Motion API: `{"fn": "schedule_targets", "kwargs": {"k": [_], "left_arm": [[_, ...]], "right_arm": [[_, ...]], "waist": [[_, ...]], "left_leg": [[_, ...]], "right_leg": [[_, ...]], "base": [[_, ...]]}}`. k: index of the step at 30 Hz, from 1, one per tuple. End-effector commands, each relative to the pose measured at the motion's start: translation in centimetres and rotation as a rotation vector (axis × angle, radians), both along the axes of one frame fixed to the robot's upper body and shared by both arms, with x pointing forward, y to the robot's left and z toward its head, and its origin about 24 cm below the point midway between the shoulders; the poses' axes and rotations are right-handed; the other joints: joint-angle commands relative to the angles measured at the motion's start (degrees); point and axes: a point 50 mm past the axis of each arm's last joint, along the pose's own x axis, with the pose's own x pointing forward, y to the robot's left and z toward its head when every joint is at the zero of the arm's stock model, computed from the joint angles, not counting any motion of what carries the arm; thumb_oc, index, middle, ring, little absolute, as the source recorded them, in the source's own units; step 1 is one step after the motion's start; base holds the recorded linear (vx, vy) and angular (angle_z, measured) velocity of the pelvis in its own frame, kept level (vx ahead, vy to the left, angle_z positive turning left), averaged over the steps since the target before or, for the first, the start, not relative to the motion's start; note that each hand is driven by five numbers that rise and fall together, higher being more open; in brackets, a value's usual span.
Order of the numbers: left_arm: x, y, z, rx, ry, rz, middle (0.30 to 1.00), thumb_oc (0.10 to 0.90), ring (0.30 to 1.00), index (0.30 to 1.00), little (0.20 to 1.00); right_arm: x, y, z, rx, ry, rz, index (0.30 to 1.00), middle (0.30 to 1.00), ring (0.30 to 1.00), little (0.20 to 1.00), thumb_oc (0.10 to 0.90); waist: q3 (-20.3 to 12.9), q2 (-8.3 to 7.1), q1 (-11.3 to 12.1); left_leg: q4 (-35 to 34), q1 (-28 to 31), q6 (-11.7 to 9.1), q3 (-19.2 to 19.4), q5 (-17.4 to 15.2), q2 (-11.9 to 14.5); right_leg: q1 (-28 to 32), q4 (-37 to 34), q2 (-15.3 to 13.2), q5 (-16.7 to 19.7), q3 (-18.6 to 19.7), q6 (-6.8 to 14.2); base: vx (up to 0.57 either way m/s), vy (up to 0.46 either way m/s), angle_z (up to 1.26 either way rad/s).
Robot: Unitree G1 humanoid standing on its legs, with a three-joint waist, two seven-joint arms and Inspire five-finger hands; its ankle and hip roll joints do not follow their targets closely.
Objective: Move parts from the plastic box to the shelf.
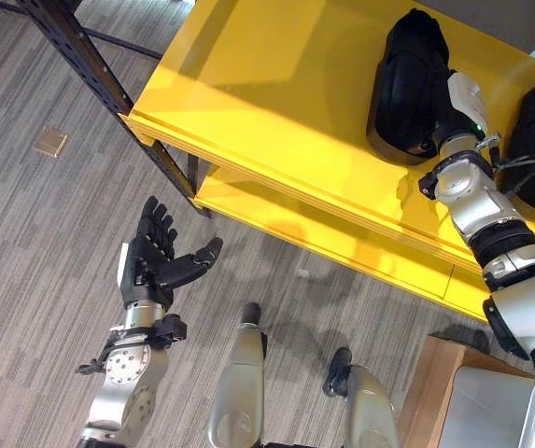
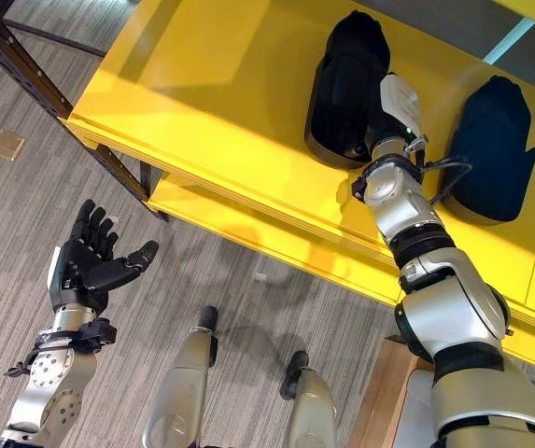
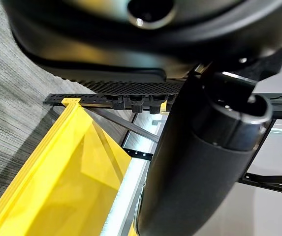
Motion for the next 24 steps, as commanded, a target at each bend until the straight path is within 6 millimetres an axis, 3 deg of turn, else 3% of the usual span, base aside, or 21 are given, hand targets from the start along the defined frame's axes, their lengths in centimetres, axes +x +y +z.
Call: {"fn": "schedule_targets", "kwargs": {"k": [1,11,24], "left_arm": [[-0.7,-0.6,5.4,0.019,-0.29,-0.044,1.0,0.9,1.0,1.0,1.0],[-0.6,-0.6,5.4,0.028,-0.285,-0.043,1.0,0.9,1.0,1.0,1.0],[-0.5,-0.6,5.4,0.032,-0.285,-0.046,1.0,0.9,1.0,1.0,1.0]], "right_arm": [[-0.1,-1.7,1.1,0.027,-0.019,-0.078,1.0,1.0,1.0,1.0,0.9],[0.0,-1.9,0.1,0.056,0.011,-0.097,1.0,1.0,1.0,1.0,0.9],[0.0,-2.0,0.5,0.061,-0.003,-0.107,1.0,1.0,1.0,1.0,0.9]], "waist": [[-0.8,1.63,0.2],[-1.2,1.6,0.1],[-1.5,1.63,0.3]], "left_leg": [[-2.1,1.5,-0.7,0.7,-0.2,5.9],[-2.1,1.7,-0.6,0.6,-0.3,5.9],[-2.0,1.7,-0.4,0.7,-0.4,5.8]], "right_leg": [[3.1,-0.1,-1.3,0.7,2.4,-0.6],[3.3,-0.2,-1.3,0.8,2.4,-0.5],[3.3,-0.3,-1.3,0.9,2.4,-0.5]], "base": [[0.0,0.0,0.0],[0.0,0.0,0.0],[0.0,0.0,0.0]]}}
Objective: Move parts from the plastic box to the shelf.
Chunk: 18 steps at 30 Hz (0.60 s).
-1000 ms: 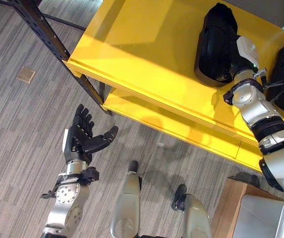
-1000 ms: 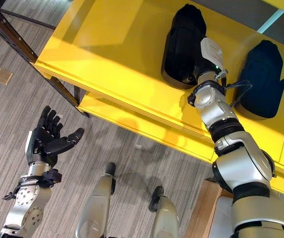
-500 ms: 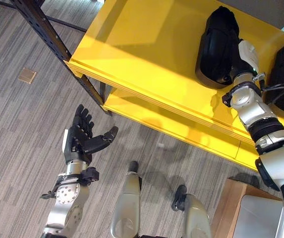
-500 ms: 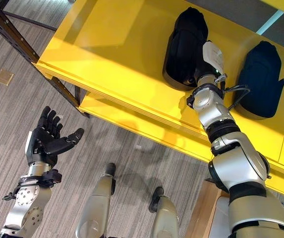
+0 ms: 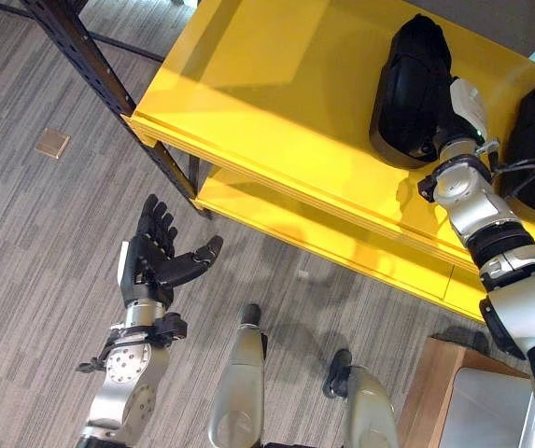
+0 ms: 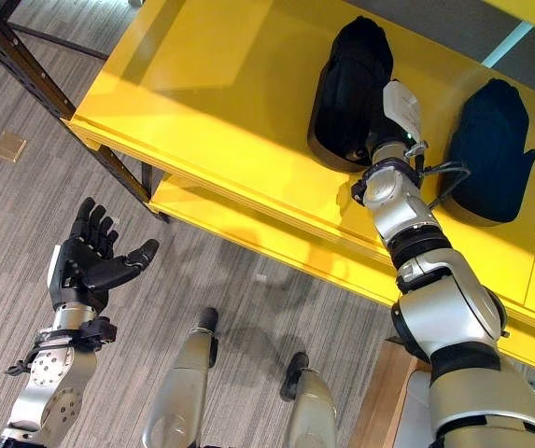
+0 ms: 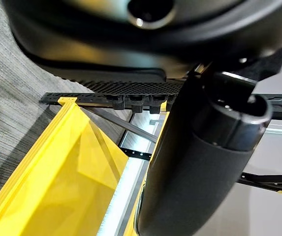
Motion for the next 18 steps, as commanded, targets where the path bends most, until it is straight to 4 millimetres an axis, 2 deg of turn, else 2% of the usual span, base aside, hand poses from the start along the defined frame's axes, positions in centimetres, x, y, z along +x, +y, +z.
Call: {"fn": "schedule_targets", "kwargs": {"k": [1,18], "left_arm": [[-0.71,-0.54,5.22,0.031,-0.277,-0.043,1.0,0.9,1.0,1.0,1.0],[-0.59,-0.32,5.24,0.035,-0.277,-0.031,1.0,0.9,1.0,1.0,1.0]], "right_arm": [[-0.1,-1.82,0.98,0.036,-0.02,-0.091,1.0,1.0,1.0,1.0,0.9],[-0.13,-1.79,1.78,0.049,-0.051,-0.103,1.0,1.0,1.0,1.0,0.9]], "waist": [[-1.5,1.62,0.4],[-2.5,1.94,0.6]], "left_leg": [[-2.0,1.4,-0.4,0.7,-0.4,5.9],[-1.8,1.2,-0.4,0.3,-0.5,5.5]], "right_leg": [[2.9,-0.3,-1.2,0.9,2.4,-0.5],[3.3,-0.4,-1.2,0.9,2.1,-0.4]], "base": [[0.0,0.0,0.0],[0.0,0.0,0.0]]}}
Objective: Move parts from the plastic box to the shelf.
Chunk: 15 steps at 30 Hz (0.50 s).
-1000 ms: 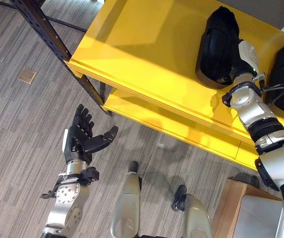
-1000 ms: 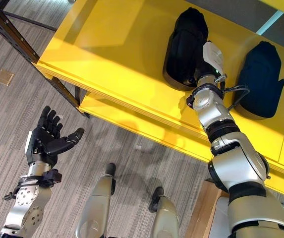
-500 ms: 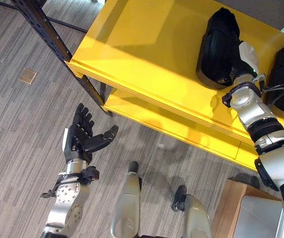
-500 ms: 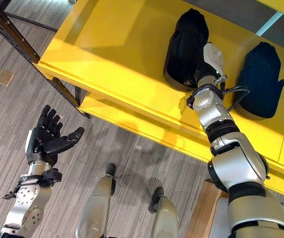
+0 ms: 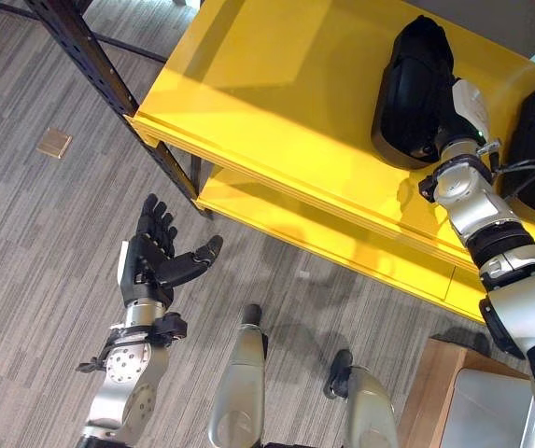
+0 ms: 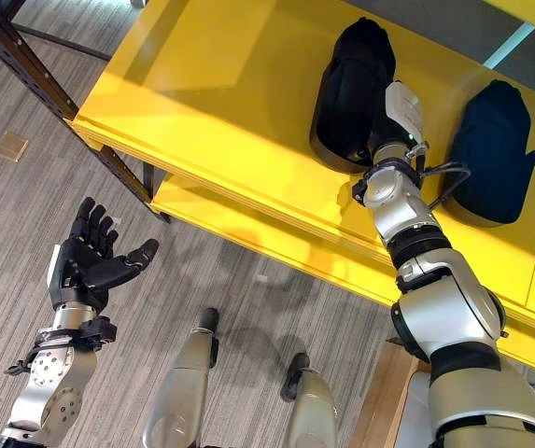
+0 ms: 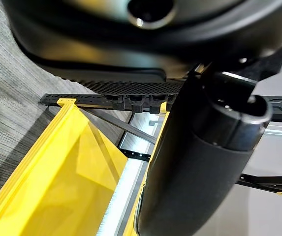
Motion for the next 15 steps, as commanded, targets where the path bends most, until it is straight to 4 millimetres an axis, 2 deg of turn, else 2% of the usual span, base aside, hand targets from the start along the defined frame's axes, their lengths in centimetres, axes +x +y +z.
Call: {"fn": "schedule_targets", "kwargs": {"k": [1,12,13,15], "left_arm": [[-0.6,-0.3,5.1,0.034,-0.272,-0.031,1.0,0.9,1.0,1.0,1.0],[-0.4,-0.3,5.4,0.044,-0.279,-0.032,1.0,0.9,1.0,1.0,1.0],[-0.3,-0.3,5.5,0.049,-0.28,-0.032,1.0,0.9,1.0,1.0,1.0],[-0.2,-0.3,5.5,0.051,-0.28,-0.036,1.0,0.9,1.0,1.0,1.0]], "right_arm": [[-0.1,-1.7,1.8,0.038,-0.053,-0.089,1.0,1.0,1.0,1.0,0.9],[-0.4,-2.2,2.8,0.028,-0.096,-0.122,1.0,1.0,1.0,1.0,0.9],[-0.4,-2.0,3.8,0.03,-0.137,-0.122,1.0,1.0,1.0,1.0,0.9],[-0.4,-1.5,4.6,0.032,-0.162,-0.111,1.0,1.0,1.0,1.0,0.9]], "waist": [[-2.5,1.89,0.5],[-3.4,1.82,0.8],[-3.6,1.81,0.9],[-3.7,1.81,0.9]], "left_leg": [[-1.7,1.1,-0.5,0.4,-0.6,6.0],[-1.7,1.3,-0.5,-0.1,-0.7,5.9],[-1.5,1.2,-0.5,-0.1,-0.8,6.0],[-1.4,1.2,-0.5,-0.1,-0.8,6.0]], "right_leg": [[3.1,-0.4,-0.8,0.9,2.2,-0.4],[3.6,-0.5,-0.9,0.9,1.9,-0.3],[3.6,-0.3,-0.9,0.8,1.9,-0.3],[3.6,-0.1,-0.8,0.7,2.0,-0.3]], "base": [[0.0,0.0,0.0],[0.0,0.0,0.0],[0.0,0.0,0.0],[0.0,0.0,0.0]]}}
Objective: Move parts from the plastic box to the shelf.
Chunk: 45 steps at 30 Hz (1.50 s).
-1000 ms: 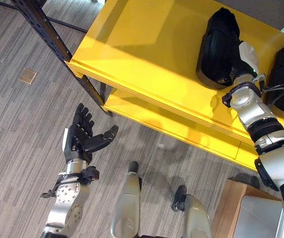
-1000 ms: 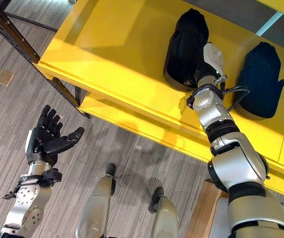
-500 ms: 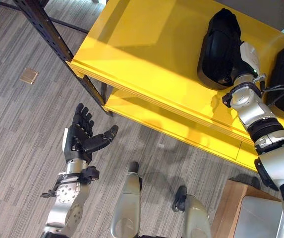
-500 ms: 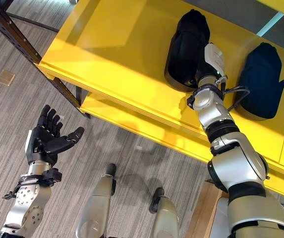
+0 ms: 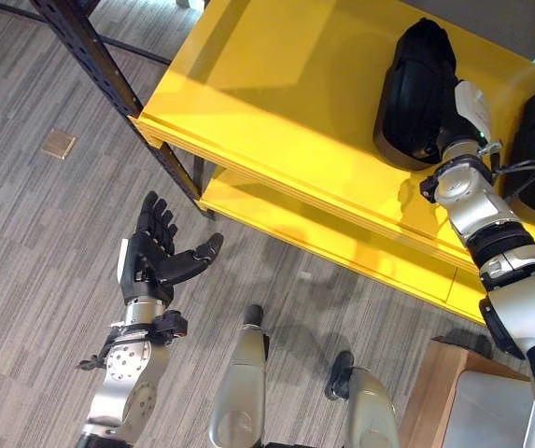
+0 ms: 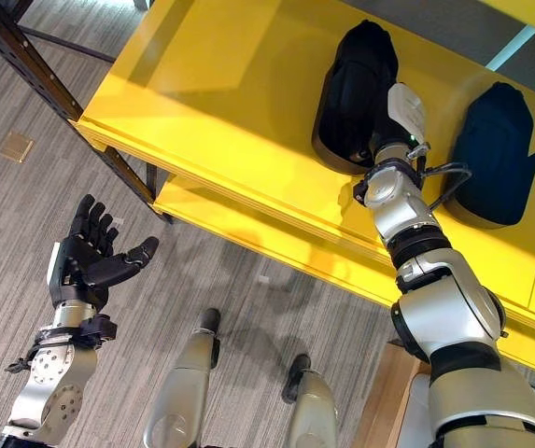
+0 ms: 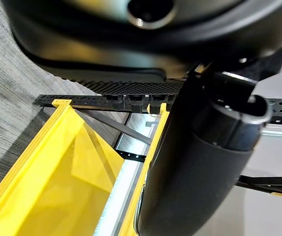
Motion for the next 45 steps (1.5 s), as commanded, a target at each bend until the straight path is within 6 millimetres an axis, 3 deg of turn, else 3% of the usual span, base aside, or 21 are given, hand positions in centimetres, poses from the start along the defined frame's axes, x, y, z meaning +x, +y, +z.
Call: {"fn": "schedule_targets", "kwargs": {"k": [1,7,13,28,38,45], "left_arm": [[-0.4,-0.3,5.3,0.051,-0.27,-0.036,1.0,0.9,1.0,1.0,1.0],[0.0,-0.5,5.6,0.068,-0.279,-0.04,1.0,0.9,1.0,1.0,1.0],[0.2,-0.6,5.6,0.067,-0.274,-0.049,1.0,0.9,1.0,1.0,1.0],[0.2,-0.4,5.4,0.067,-0.258,-0.038,1.0,0.9,1.0,1.0,1.0],[0.2,-0.4,5.1,0.064,-0.241,-0.029,1.0,0.9,1.0,1.0,1.0],[0.1,-0.7,4.3,0.049,-0.203,-0.017,1.0,0.9,1.0,1.0,1.0]], "right_arm": [[-0.4,-0.8,4.9,0.013,-0.175,-0.068,1.0,1.0,1.0,1.0,0.9],[-0.9,0.8,7.3,-0.012,-0.285,0.0,1.0,1.0,1.0,1.0,0.9],[-1.7,1.1,8.7,0.004,-0.373,0.034,1.0,1.0,1.0,1.0,0.9],[-3.1,2.4,10.0,0.104,-0.514,0.121,1.0,1.0,1.0,1.0,0.9],[-4.5,3.7,10.0,0.143,-0.588,0.23,1.0,1.0,1.0,1.0,0.9],[-8.3,4.5,7.0,0.273,-0.661,0.432,1.0,1.0,1.0,1.0,0.9]], "waist": [[-3.7,1.28,0.7],[-4.3,1.15,0.2],[-5.0,1.14,-0.4],[-5.9,1.14,-1.3],[-6.4,1.05,-2.4],[-6.2,0.11,-4.6]], "left_leg": [[-1.3,1.0,-0.6,0.1,-0.9,6.3],[-1.1,1.2,-0.6,0.1,-1.1,6.4],[-1.1,1.2,-0.6,0.2,-1.3,6.4],[-0.9,1.7,-0.7,0.5,-1.6,6.7],[-1.3,1.5,-0.6,0.8,-1.3,6.7],[-1.8,2.1,-0.6,1.6,-1.1,7.4]], "right_leg": [[3.1,0.0,-0.7,0.6,2.3,-0.4],[2.9,0.2,-0.6,0.4,2.6,-0.6],[3.0,0.3,-0.5,0.3,2.8,-0.6],[3.0,0.3,-0.4,-0.2,3.5,-0.7],[2.6,0.0,-0.4,0.2,3.6,-0.8],[2.3,-0.3,-0.1,0.0,4.1,-1.1]], "base": [[0.0,0.0,0.0],[0.0,0.0,0.0],[0.0,0.0,0.0],[0.0,0.0,0.0],[0.0,0.0,0.0],[0.0,0.0,0.0]]}}
